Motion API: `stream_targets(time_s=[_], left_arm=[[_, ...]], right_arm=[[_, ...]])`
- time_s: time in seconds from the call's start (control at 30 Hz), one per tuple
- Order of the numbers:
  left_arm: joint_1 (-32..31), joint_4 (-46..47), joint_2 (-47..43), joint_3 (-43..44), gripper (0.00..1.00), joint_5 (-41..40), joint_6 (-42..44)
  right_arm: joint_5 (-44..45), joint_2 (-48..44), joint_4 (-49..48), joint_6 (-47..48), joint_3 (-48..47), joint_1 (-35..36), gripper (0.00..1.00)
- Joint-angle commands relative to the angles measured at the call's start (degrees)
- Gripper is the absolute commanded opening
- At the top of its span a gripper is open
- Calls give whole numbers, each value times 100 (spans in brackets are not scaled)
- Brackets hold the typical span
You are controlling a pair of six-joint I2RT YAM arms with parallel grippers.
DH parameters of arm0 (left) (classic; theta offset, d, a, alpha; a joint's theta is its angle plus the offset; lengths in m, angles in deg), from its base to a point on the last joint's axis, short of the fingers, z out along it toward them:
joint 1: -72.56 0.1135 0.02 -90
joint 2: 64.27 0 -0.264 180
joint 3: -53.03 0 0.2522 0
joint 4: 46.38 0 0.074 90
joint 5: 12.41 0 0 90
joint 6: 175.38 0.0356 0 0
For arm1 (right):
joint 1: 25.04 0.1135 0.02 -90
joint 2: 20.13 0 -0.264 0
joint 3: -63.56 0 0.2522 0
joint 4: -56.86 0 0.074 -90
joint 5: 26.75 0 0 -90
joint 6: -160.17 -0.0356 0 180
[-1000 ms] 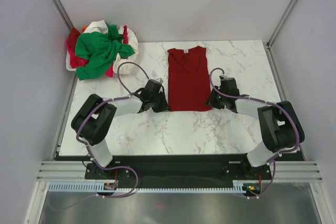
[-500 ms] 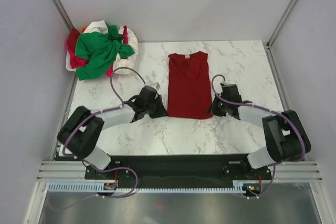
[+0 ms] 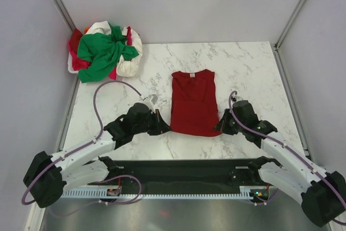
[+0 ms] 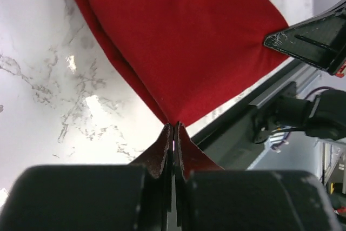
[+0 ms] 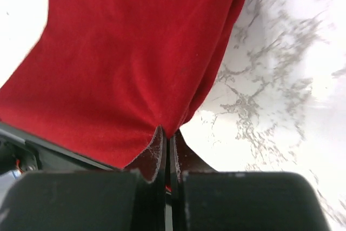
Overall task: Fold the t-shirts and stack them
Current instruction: Fold the tshirt
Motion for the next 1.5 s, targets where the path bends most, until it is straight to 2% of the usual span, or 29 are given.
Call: stream_targets(time_s=[0.0,0.03,0.13,0.4,0.63,0.7,0.8,0.87,0.9,0.97,1.0,1.03,1.1,1.13,1.2,1.23,1.33,1.37,1.4,1.47], left_arm=[[-17,-510,-487,804,2,-171,-271],[-17,-1568,-532,971,2,-746,164],[0,-1858,-454,1578,2,-1137,553],[334,-2000,723,2985,2,-1060,1081],[992,-2035,1708,3828,2,-656,1355],[1159,-2035,2164,4110,2,-446,1433],[1476,-2053,3024,4645,2,-234,1539],[1731,-2062,3683,5338,2,-146,1627],[1836,-2062,4487,5628,2,142,1671],[2117,-2332,5378,6944,18,573,1741],[2197,-2560,6400,7506,24,714,1759],[2302,-3206,6854,8817,50,733,1742],[2356,-3912,7848,10378,73,944,1916],[2373,-5065,8853,12379,85,831,1926],[2434,-5759,9589,14245,97,846,1769],[2504,-5596,9149,13514,100,917,1716],[2418,-5410,8531,12683,100,610,1943],[2391,-5454,8433,12619,100,654,2039],[2365,-5480,8345,12566,100,689,2136],[2242,-5559,8030,12364,99,585,2277]], right_arm=[[828,-279,920,-36,-865,17,0],[995,-253,1017,35,-1049,17,0],[1355,107,1237,281,-1848,17,0],[1822,1522,1185,615,-2861,-27,0],[1726,2698,1089,861,-3853,-360,0],[1630,3015,1062,932,-4065,-448,0],[1559,3988,913,958,-4634,-685,0],[1559,4526,904,932,-5013,-835,0],[1576,4825,895,854,-5241,-914,0],[1585,5800,912,835,-6137,-1142,56],[1472,6499,1060,887,-6993,-1274,78],[1532,6811,1236,923,-7463,-1344,92],[1559,7287,1666,897,-8368,-1459,95],[1454,7419,1773,1027,-8860,-1494,98],[1541,7272,1791,1125,-8935,-1495,98],[1576,6949,1722,1177,-8657,-1503,98],[1664,6089,1362,1178,-7462,-1503,98],[1490,5832,1161,1169,-7041,-1503,98],[1323,5377,715,1152,-6227,-1495,98],[954,5040,317,1082,-5546,-1503,98]])
